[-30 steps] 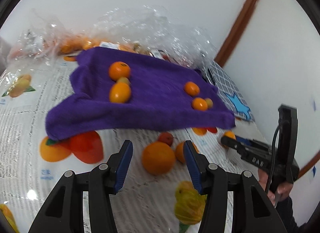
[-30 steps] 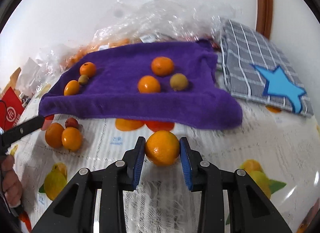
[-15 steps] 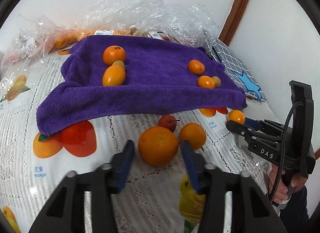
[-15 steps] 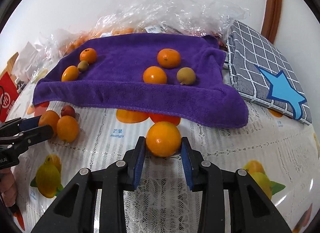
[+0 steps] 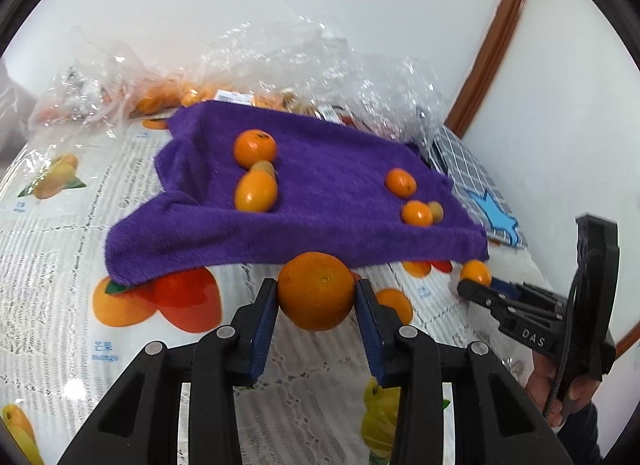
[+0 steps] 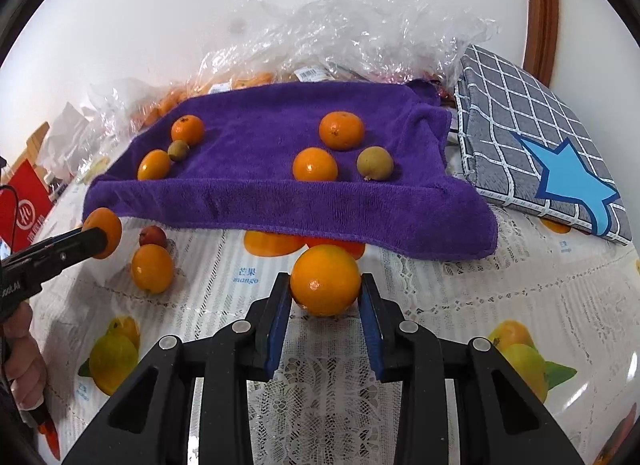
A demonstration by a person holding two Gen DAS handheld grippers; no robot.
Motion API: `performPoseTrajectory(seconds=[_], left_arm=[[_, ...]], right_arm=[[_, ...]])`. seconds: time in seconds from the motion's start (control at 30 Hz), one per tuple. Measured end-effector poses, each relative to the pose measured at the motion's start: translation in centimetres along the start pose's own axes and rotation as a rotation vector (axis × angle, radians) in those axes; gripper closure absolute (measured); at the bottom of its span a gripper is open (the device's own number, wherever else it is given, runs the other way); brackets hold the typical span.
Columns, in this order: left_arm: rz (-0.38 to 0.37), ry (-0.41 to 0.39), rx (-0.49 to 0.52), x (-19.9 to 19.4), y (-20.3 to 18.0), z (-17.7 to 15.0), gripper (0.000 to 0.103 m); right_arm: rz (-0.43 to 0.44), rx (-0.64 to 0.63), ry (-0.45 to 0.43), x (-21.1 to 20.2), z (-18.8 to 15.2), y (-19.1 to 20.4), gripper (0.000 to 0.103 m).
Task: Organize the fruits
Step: 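Lift both oranges onto the purple towel and open both tools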
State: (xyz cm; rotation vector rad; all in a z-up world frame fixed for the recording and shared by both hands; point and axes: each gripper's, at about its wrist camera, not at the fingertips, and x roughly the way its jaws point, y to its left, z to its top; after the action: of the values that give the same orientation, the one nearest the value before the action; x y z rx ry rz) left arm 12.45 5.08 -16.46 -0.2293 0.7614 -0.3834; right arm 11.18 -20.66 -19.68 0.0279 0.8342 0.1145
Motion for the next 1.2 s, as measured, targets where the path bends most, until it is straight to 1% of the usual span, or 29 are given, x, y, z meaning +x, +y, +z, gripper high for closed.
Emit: performPoseTrajectory(seconds=[0.13, 0.3, 0.53, 0.77, 0.87, 1.0, 1.07, 1.2], left_arm=[[-0.002, -0.037, -0.046, -0.6, 1.0, 0.3, 0.066], [0.024, -0.075, -0.073, -1.1, 1.6, 0.5, 0.066], [0.055, -0.115, -0.093, -1.7, 2.2, 0.9, 0.066], [0.071, -0.124, -0.107, -1.8, 3.0, 1.0, 0.066], [0.077, -0.132, -0.113, -1.9, 3.4, 1.1, 0.066], [0.093, -0.152, -0.131, -2.3, 4.1, 1.3, 0.066], [0.125, -0.161, -0.137, -2.4, 4.6, 1.5, 0.066], [0.15, -0.172, -0.156, -2.9, 5.3, 2.5, 0.066]], right_arm=[[0.032, 0.026, -0.039, -0.8, 0.0, -0.5, 0.069], [0.061, 0.056, -0.072, -1.3, 0.0, -1.0, 0.069], [0.086, 0.045, -0.065, -1.7, 0.5, -0.7, 0.069], [0.109, 0.028, -0.131, -3.8, 3.1, 0.0, 0.069], [0.11, 0.01, -0.146, -3.9, 4.1, 0.3, 0.069], [0.136, 0.004, -0.17, -3.7, 5.7, 0.5, 0.069], [0.14, 0.008, -0.189, -3.6, 6.5, 0.5, 0.069], [0.139, 0.023, -0.197, -3.0, 7.7, 0.0, 0.069]])
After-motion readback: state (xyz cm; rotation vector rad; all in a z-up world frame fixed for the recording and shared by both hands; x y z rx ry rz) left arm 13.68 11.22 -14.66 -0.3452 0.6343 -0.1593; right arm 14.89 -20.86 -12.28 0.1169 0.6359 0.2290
